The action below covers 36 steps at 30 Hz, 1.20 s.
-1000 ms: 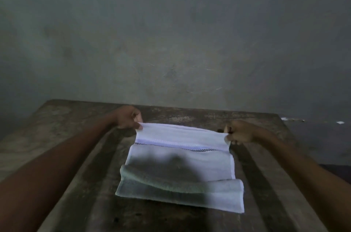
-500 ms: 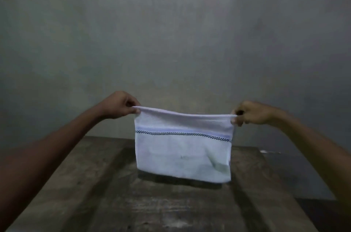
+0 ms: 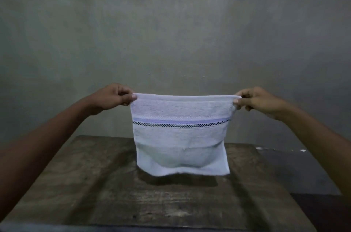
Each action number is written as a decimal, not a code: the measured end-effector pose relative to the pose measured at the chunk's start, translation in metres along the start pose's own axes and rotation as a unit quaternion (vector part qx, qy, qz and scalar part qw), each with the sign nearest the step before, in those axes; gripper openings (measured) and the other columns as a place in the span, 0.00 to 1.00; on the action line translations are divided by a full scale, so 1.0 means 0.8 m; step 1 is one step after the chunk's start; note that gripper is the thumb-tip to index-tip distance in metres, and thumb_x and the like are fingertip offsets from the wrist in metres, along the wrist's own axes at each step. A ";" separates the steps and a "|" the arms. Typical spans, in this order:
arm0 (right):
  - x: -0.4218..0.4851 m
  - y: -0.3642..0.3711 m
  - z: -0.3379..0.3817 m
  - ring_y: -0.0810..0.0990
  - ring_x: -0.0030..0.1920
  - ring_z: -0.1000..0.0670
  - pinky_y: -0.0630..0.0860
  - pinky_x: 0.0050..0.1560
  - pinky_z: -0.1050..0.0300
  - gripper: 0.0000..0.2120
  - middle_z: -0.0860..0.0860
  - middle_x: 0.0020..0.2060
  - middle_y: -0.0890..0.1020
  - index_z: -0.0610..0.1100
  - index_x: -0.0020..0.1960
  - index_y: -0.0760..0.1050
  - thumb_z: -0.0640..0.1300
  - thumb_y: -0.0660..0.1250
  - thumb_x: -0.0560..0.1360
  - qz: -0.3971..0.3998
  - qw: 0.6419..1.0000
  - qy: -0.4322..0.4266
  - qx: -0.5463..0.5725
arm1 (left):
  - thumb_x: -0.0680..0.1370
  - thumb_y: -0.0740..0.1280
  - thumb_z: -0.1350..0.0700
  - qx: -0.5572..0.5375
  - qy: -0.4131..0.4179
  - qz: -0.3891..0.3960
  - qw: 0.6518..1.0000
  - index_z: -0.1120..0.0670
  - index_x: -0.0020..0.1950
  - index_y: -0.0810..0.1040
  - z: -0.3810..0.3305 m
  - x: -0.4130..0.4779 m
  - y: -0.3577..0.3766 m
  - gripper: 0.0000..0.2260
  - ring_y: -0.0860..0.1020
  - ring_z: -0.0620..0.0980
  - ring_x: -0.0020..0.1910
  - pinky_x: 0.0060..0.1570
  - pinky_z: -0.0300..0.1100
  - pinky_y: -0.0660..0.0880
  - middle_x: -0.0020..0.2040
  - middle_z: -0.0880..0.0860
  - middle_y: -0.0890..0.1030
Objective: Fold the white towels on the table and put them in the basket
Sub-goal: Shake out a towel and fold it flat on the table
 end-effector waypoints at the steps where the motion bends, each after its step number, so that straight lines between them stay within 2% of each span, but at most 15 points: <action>1: -0.002 0.002 -0.002 0.75 0.32 0.55 0.68 0.31 0.66 0.04 0.47 0.32 0.78 0.37 0.46 0.79 0.35 0.66 0.76 0.027 0.999 0.020 0.024 | 0.72 0.71 0.45 -0.024 -0.002 0.008 1.000 0.60 0.47 0.82 0.004 -0.001 0.000 0.18 0.75 0.52 0.45 0.50 0.41 0.75 0.44 0.59 0.80; 5: -0.002 0.018 -0.017 0.72 0.28 0.56 0.69 0.29 0.67 0.08 0.46 0.30 0.76 0.34 0.47 0.78 0.37 0.62 0.78 0.117 0.990 0.077 0.031 | 0.61 0.73 0.34 -0.024 -0.028 0.056 0.998 0.59 0.48 0.83 0.026 0.002 0.004 0.30 0.75 0.52 0.44 0.51 0.46 0.73 0.45 0.60 0.81; 9: 0.017 0.041 -0.049 0.75 0.32 0.54 0.73 0.31 0.67 0.05 0.44 0.33 0.78 0.36 0.44 0.79 0.35 0.65 0.76 0.118 0.988 0.098 -0.015 | 0.65 0.74 0.42 0.078 -0.047 0.046 0.995 0.55 0.44 0.85 0.051 0.012 0.018 0.18 0.77 0.47 0.40 0.48 0.44 0.72 0.43 0.61 0.84; 12: 0.032 0.054 -0.070 0.77 0.35 0.51 0.74 0.32 0.68 0.03 0.42 0.36 0.80 0.34 0.46 0.79 0.34 0.67 0.75 0.084 0.991 0.094 -0.053 | 0.72 0.74 0.55 0.163 -0.052 0.023 0.985 0.51 0.43 0.84 0.067 0.022 0.036 0.02 0.78 0.35 0.36 0.45 0.36 0.72 0.39 0.43 0.84; 14: 0.040 0.057 -0.077 0.77 0.35 0.50 0.75 0.32 0.67 0.02 0.42 0.35 0.80 0.36 0.44 0.79 0.33 0.68 0.74 0.049 0.993 0.081 -0.067 | 0.72 0.74 0.56 0.209 -0.034 -0.018 0.977 0.47 0.41 0.83 0.071 0.027 0.042 0.04 0.76 0.30 0.34 0.39 0.29 0.70 0.32 0.32 0.80; 15: 0.044 0.056 -0.079 0.77 0.35 0.49 0.75 0.35 0.63 0.02 0.43 0.34 0.81 0.38 0.42 0.80 0.33 0.69 0.73 0.026 0.994 0.069 -0.076 | 0.72 0.74 0.57 0.220 -0.025 -0.039 0.974 0.47 0.41 0.83 0.072 0.030 0.042 0.04 0.76 0.30 0.34 0.37 0.27 0.69 0.31 0.32 0.79; 17: 0.050 0.050 -0.079 0.78 0.37 0.49 0.74 0.41 0.55 0.07 0.46 0.33 0.81 0.45 0.38 0.80 0.35 0.71 0.71 -0.038 0.994 0.036 -0.097 | 0.72 0.73 0.58 0.234 -0.009 -0.085 0.968 0.51 0.42 0.84 0.069 0.034 0.041 0.02 0.77 0.33 0.34 0.36 0.25 0.68 0.35 0.38 0.81; 19: 0.045 0.048 -0.077 0.79 0.39 0.50 0.74 0.44 0.54 0.08 0.46 0.36 0.82 0.47 0.37 0.79 0.35 0.72 0.70 -0.107 0.991 0.006 -0.085 | 0.74 0.71 0.60 0.244 0.022 -0.148 0.958 0.56 0.45 0.84 0.060 0.029 0.042 0.03 0.80 0.41 0.39 0.37 0.31 0.70 0.41 0.48 0.83; 20: 0.037 0.052 -0.075 0.79 0.40 0.50 0.74 0.44 0.57 0.07 0.46 0.37 0.83 0.46 0.39 0.79 0.35 0.72 0.71 -0.131 0.988 -0.009 -0.083 | 0.74 0.70 0.61 0.247 0.043 -0.178 0.952 0.58 0.46 0.84 0.055 0.023 0.045 0.04 0.80 0.45 0.41 0.39 0.34 0.70 0.43 0.50 0.84; 23: 0.001 0.076 -0.097 0.77 0.38 0.51 0.70 0.35 0.71 0.05 0.47 0.37 0.81 0.44 0.42 0.80 0.35 0.70 0.72 -0.159 0.981 -0.012 -0.112 | 0.74 0.70 0.59 0.248 0.090 -0.211 0.941 0.58 0.47 0.83 0.066 -0.011 0.070 0.05 0.80 0.43 0.44 0.45 0.32 0.69 0.46 0.52 0.84; 24: -0.015 0.087 -0.113 0.77 0.38 0.51 0.70 0.35 0.70 0.07 0.48 0.36 0.81 0.47 0.41 0.79 0.35 0.71 0.72 -0.156 0.980 -0.006 -0.121 | 0.75 0.69 0.56 0.251 0.093 -0.202 0.942 0.57 0.47 0.83 0.077 -0.027 0.083 0.06 0.80 0.44 0.45 0.46 0.34 0.71 0.46 0.52 0.85; 27: -0.071 0.131 -0.175 0.80 0.38 0.55 0.76 0.41 0.58 0.11 0.52 0.37 0.83 0.54 0.37 0.77 0.39 0.72 0.70 -0.111 0.980 0.044 -0.158 | 0.75 0.63 0.47 0.264 0.078 -0.135 0.952 0.53 0.46 0.83 0.123 -0.090 0.137 0.13 0.82 0.46 0.44 0.46 0.36 0.72 0.45 0.49 0.85; 30: -0.135 0.180 -0.218 0.78 0.35 0.66 0.71 0.38 0.71 0.16 0.58 0.33 0.82 0.52 0.34 0.75 0.32 0.71 0.69 -0.050 0.989 0.086 -0.112 | 0.74 0.63 0.48 0.243 0.057 -0.052 0.967 0.51 0.45 0.84 0.160 -0.150 0.189 0.12 0.82 0.43 0.41 0.43 0.33 0.71 0.43 0.48 0.85; 33: -0.189 0.207 -0.244 0.77 0.32 0.64 0.74 0.38 0.65 0.13 0.57 0.32 0.84 0.50 0.33 0.77 0.35 0.72 0.70 -0.012 0.989 0.133 -0.058 | 0.75 0.63 0.46 0.210 0.056 0.011 0.976 0.51 0.45 0.84 0.180 -0.193 0.220 0.13 0.82 0.42 0.39 0.41 0.36 0.74 0.41 0.45 0.84; 36: -0.215 0.213 -0.255 0.79 0.35 0.62 0.75 0.40 0.65 0.11 0.57 0.37 0.85 0.48 0.36 0.80 0.33 0.72 0.70 0.018 0.990 0.138 -0.036 | 0.75 0.61 0.36 0.119 -0.005 0.037 0.992 0.46 0.46 0.82 0.181 -0.219 0.230 0.17 0.79 0.34 0.42 0.44 0.30 0.73 0.43 0.37 0.83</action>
Point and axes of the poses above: each hand's wrist, its own x-axis towards the middle knuckle, its own y-axis out of the palm, z = x × y, the point moved 4 cm from there along x, towards the middle knuckle
